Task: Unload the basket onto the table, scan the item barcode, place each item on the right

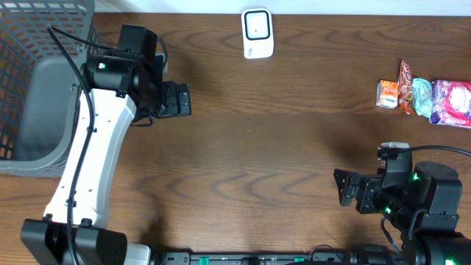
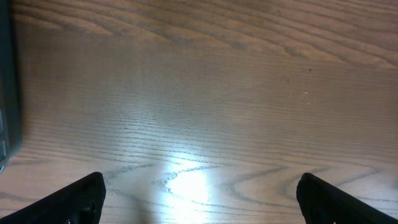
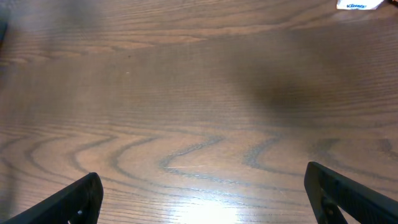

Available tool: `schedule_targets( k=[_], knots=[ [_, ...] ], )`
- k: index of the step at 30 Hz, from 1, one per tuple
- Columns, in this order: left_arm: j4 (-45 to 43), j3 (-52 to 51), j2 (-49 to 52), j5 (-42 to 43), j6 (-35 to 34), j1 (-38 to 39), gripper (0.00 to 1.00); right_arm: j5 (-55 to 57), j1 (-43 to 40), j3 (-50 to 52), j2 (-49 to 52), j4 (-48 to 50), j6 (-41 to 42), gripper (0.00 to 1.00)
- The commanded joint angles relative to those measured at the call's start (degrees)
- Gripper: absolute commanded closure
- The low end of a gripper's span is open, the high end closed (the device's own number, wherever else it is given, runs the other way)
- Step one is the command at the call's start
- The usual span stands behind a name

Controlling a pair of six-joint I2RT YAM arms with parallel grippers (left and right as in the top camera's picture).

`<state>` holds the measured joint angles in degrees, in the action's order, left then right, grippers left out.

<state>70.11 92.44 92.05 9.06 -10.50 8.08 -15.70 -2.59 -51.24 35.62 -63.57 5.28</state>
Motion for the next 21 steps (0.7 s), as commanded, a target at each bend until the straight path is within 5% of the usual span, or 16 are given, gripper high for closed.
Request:
schedule_targets(
  k=[1,21],
  knots=[
    [0.13,-0.15,0.11,-0.15,-0.28,-0.02,0.02,-0.50,0.44,0.37,-0.04,-0.09,0.46,0.01],
    [0.13,-0.15,0.11,-0.15,-0.28,-0.02,0.02,-0.50,0.44,0.37,-0.44,-0.09,0.46,0.01]
  ],
)
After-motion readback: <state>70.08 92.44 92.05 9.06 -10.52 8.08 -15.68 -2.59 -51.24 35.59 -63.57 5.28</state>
